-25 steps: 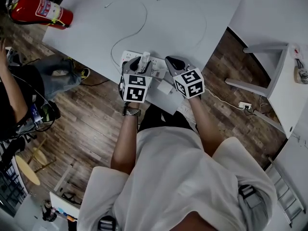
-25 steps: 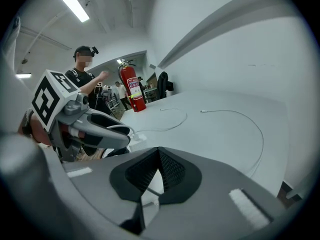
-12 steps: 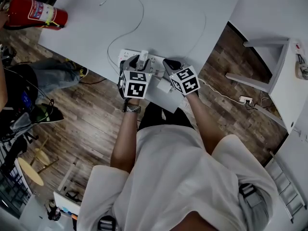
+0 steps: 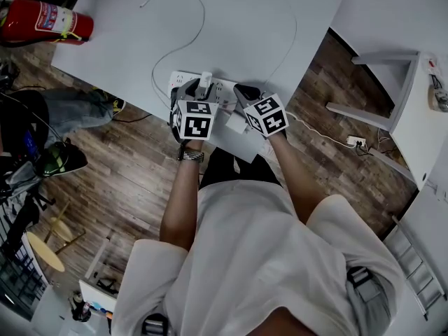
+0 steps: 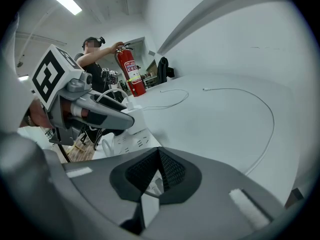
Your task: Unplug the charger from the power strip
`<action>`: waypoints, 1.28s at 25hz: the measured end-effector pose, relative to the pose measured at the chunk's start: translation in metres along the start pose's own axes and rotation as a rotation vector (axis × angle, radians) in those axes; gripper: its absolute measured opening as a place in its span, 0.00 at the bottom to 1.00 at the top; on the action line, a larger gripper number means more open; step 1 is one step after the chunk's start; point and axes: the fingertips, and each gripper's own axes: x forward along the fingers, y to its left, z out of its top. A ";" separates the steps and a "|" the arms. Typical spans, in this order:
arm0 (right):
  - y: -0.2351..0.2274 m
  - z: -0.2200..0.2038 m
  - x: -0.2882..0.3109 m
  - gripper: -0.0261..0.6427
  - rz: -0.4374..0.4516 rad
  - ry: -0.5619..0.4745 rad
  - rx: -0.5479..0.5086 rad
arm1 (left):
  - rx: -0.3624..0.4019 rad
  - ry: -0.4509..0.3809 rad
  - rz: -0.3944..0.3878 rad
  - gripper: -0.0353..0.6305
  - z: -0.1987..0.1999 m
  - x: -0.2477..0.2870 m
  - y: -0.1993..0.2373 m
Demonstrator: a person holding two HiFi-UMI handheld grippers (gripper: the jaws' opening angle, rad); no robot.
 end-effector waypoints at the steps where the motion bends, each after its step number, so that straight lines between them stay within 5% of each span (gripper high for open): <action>1: 0.000 -0.001 -0.001 0.04 -0.001 -0.001 -0.001 | 0.000 0.000 0.002 0.30 -0.001 0.000 -0.001; 11: 0.000 -0.004 -0.002 0.04 0.004 -0.001 0.012 | -0.018 -0.003 0.017 0.27 -0.002 -0.001 -0.004; 19: 0.002 -0.002 -0.002 0.04 -0.006 -0.003 0.016 | -0.105 -0.012 0.002 0.26 -0.004 -0.005 0.002; 32: -0.001 0.000 -0.001 0.04 -0.014 -0.004 0.029 | 0.055 0.005 0.057 0.26 -0.001 -0.001 -0.003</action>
